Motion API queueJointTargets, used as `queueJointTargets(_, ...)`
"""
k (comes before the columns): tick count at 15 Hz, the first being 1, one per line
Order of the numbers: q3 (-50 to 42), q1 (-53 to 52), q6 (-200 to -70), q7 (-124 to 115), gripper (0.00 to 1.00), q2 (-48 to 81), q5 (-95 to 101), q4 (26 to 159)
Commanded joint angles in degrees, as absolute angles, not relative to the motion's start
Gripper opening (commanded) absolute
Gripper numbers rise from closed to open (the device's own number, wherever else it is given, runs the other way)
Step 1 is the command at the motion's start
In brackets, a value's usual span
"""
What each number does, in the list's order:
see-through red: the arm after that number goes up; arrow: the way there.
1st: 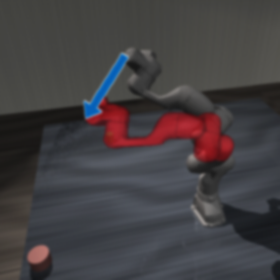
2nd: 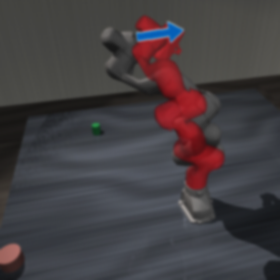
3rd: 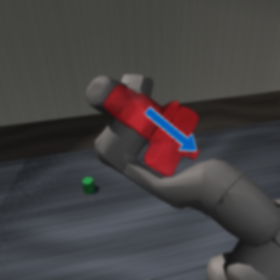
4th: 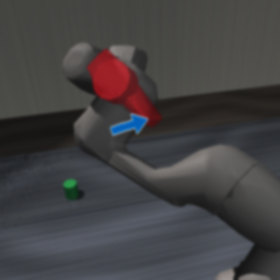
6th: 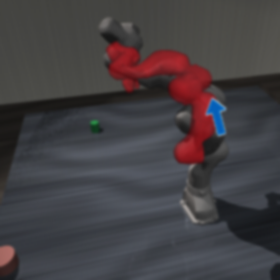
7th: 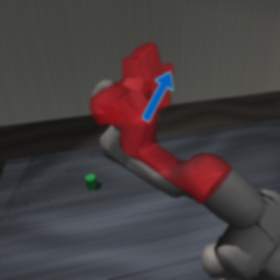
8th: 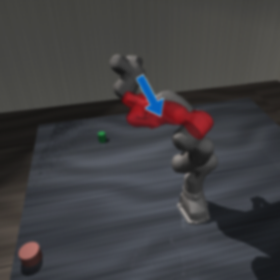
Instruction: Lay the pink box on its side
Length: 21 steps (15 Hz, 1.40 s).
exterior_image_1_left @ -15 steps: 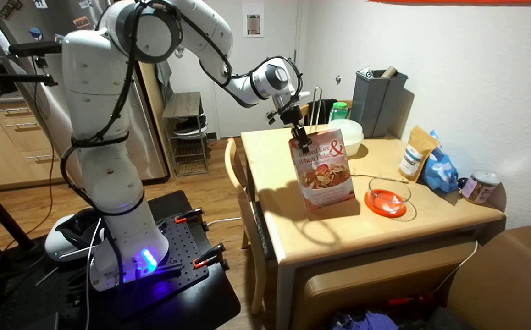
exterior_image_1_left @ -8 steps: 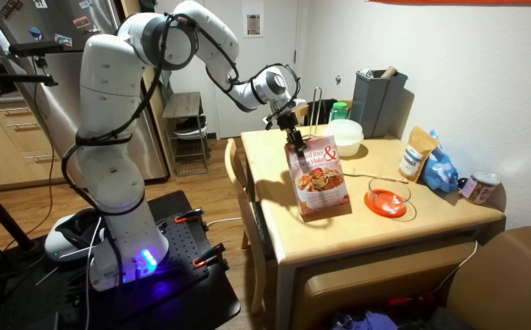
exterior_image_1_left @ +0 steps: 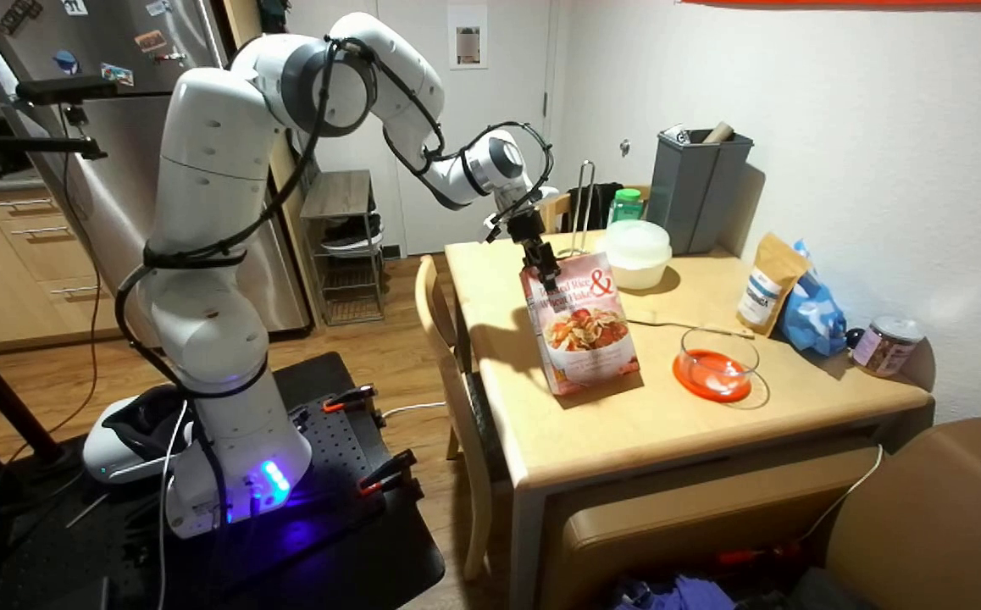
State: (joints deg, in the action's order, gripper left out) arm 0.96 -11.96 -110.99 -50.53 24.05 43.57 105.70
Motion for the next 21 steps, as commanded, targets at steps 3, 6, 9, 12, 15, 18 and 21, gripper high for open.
queueJointTargets(3,1.5,-12.0,-109.3,-47.8,0.66,26.8,40.5,102.6)
queueJointTargets(6,1.4,-12.3,-109.3,-47.2,0.87,27.6,37.9,102.8)
queueJointTargets(9,1.0,-12.6,-109.1,-47.0,0.94,28.9,36.1,102.7)
queueJointTargets(12,0.7,-12.9,-109.2,-47.0,0.91,29.9,35.2,102.6)
queueJointTargets(15,0.6,-13.1,-109.3,-46.9,0.96,30.3,35.4,102.5)
queueJointTargets(18,0.6,-13.2,-109.3,-46.8,1.00,30.1,35.4,102.4)
queueJointTargets(21,0.6,-13.1,-109.2,-46.5,1.00,29.8,35.4,101.9)
